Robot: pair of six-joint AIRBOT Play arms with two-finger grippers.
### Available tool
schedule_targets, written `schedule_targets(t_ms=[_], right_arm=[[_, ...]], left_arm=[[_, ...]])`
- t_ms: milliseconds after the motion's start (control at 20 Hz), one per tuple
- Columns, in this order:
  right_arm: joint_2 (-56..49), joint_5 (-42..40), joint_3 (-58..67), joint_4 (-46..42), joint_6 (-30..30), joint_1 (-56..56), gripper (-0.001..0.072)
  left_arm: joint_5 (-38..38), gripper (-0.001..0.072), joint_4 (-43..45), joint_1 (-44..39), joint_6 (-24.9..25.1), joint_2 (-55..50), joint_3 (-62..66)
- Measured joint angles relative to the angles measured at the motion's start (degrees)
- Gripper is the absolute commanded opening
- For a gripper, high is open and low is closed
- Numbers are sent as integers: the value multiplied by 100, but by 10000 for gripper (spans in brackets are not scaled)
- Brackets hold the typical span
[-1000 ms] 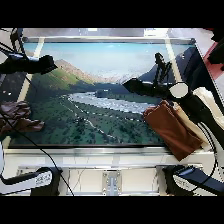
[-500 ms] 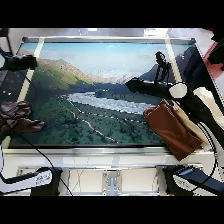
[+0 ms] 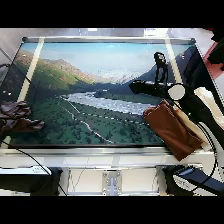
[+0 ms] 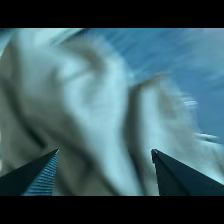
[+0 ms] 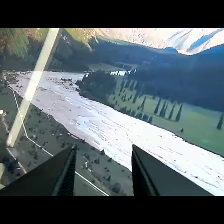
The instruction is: Fold the shirts.
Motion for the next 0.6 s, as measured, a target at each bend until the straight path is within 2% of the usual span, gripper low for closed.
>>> schedule_targets(t_ms=[250,300,350,400,500,600], right_arm=[[0,-79,0,-46,170,0,403],[0,-149,0,-46,249,0,402],[0,-205,0,-35,313,0,402],[0,-264,0,11,358,0,402],[0,-374,0,103,422,0,396],[0,-448,0,146,461,0,383]], left_arm=[[-2,702,-802,634,111,-911,-2],[57,565,-1056,675,127,-1058,-2],[144,155,-1357,704,179,-1167,-2],[238,18,-1729,728,299,-1252,-2],[341,18,-2715,748,769,-1377,11],[262,17,-3934,728,1469,-1434,52]])
